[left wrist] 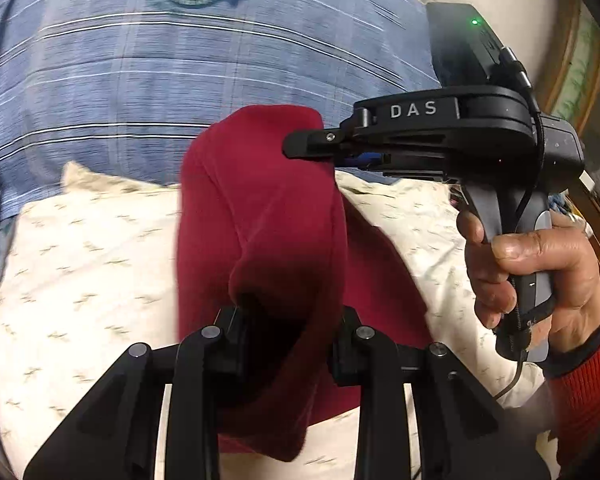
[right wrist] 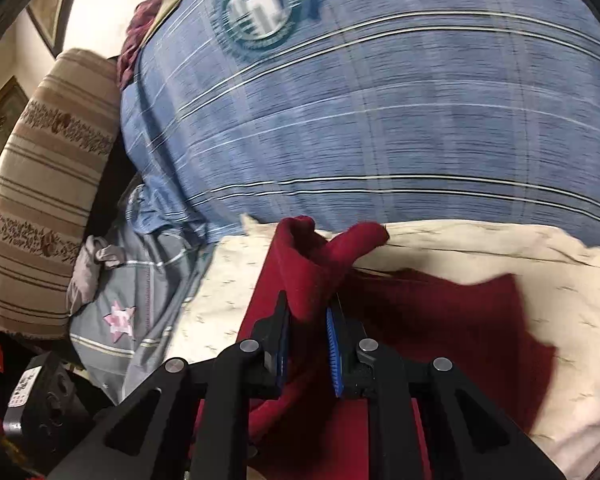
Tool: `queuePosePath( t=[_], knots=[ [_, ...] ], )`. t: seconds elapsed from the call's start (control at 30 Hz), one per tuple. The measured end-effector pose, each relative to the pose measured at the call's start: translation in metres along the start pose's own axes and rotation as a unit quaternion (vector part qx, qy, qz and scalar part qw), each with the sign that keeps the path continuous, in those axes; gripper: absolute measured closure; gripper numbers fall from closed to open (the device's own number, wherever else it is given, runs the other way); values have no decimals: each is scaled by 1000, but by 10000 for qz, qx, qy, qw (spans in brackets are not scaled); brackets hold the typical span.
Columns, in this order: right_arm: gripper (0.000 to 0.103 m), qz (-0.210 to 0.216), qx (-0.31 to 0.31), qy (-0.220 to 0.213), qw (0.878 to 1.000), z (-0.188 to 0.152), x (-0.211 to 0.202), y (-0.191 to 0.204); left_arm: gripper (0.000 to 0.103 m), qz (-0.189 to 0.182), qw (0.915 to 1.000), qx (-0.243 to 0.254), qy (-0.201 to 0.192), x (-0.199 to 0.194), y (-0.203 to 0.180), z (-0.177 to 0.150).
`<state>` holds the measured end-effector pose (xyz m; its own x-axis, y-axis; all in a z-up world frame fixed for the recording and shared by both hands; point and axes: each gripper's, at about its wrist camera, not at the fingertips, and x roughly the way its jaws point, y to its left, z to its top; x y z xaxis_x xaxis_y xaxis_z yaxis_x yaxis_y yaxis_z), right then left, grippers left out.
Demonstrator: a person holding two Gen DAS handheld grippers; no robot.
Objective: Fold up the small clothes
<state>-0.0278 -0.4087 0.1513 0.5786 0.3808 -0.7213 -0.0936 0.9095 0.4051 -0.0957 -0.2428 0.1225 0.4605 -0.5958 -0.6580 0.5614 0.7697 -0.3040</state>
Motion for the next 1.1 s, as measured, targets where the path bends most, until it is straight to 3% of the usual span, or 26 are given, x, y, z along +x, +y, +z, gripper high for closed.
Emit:
queuePosePath(
  t=[0.23,0.4,0.43,0.53,0.57,0.6,0.67,0.7,0.8,0.9,1.1],
  knots=[
    [89,-266,465,-138,9985,-17,-28,-64,78,-161,9989,345,271,35,-56,-4],
    [92,-557,894,51,9944,-35,-7,-107,78,-170,9979,269,570,72,-66,-15],
    [92,-599,954,79,9936,-39,-3,-111,74,-200,9979,248,557,76,-66,-18],
    [84,-415,1322,34,9904,-47,-10,-117,40,-807,9952,179,519,68,-68,-21],
    [74,-325,1419,-38,9893,-48,-18,-115,38,-897,9943,217,532,62,-70,-20],
    [57,-212,1475,-130,9887,-51,-27,-112,38,-925,9938,308,543,53,-71,-20],
    [35,-21,1422,-315,9893,-58,-45,-99,38,-835,9935,567,521,30,-68,-22],
    [30,77,1334,-333,9905,-63,-52,-91,38,-791,9936,641,488,18,-64,-24],
    [23,206,1232,-228,9919,-78,-53,-75,38,-597,9951,693,376,-6,-47,-29],
    [23,323,1373,49,9900,-88,-35,-74,38,-143,9968,742,255,-14,-28,-34],
    [22,149,1725,318,9844,-99,1,-86,38,33,9983,414,399,-6,-5,-44]
  ],
)
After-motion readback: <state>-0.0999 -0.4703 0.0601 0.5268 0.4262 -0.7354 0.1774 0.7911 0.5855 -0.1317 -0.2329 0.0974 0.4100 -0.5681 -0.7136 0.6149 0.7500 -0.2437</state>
